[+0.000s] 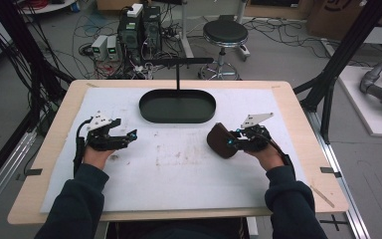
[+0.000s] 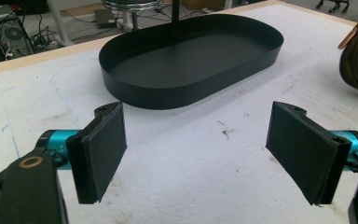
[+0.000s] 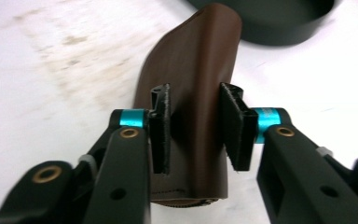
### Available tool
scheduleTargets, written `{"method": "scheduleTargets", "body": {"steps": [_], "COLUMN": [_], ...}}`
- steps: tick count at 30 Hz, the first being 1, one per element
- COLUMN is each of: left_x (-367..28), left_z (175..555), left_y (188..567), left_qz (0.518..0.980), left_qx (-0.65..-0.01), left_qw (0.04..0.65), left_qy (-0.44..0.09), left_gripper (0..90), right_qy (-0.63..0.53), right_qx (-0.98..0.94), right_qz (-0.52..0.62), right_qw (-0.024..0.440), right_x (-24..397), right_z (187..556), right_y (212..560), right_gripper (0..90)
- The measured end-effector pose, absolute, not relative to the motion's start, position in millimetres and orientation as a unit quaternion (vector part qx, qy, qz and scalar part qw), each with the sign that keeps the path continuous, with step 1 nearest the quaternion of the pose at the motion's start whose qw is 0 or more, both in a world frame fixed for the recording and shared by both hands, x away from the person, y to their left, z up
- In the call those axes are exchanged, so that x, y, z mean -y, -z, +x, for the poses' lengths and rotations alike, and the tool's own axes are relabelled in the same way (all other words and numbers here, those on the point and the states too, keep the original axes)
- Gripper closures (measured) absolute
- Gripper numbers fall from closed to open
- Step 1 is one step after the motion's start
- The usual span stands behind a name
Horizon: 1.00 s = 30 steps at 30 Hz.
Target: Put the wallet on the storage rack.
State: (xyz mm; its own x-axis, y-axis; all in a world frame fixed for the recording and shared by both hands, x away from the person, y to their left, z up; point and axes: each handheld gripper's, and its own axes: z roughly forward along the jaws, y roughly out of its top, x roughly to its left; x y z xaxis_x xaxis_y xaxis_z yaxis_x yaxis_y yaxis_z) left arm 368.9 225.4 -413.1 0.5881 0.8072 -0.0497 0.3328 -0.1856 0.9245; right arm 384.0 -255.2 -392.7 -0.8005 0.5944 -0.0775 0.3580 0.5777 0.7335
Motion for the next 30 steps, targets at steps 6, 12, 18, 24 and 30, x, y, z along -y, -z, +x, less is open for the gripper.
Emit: {"method": "scheduleTargets", "body": {"steps": [6,12,18,24,30], "left_x": [-224.8,-225.0,-225.0,-225.1,-225.3], "left_z": [369.0,368.8,368.8,368.7,368.5], "left_y": [413.4,413.3,413.5,413.4,413.3], "left_qz": [0.736,0.734,0.734,0.735,0.735], "left_qx": [-0.387,-0.388,-0.388,-0.388,-0.387], "left_qw": [0.505,0.505,0.505,0.505,0.505], "left_qy": [-0.234,-0.234,-0.234,-0.234,-0.234], "left_gripper": [19.8,19.9,19.9,19.9,19.9], "right_qy": [-0.392,-0.429,-0.41,-0.406,-0.401], "right_qx": [-0.87,-0.859,-0.864,-0.865,-0.861], "right_qz": [0.252,0.244,0.26,0.267,0.29], "right_qw": [0.163,0.138,0.135,0.123,0.115], "right_x": [254.2,253.5,251.5,244.8,238.7], "right_z": [382.3,383.3,388.1,390.7,396.9], "right_y": [391.9,394.7,404.0,410.8,421.6], "right_gripper": [66.9,51.7,47.6,46.6,42.2]}}
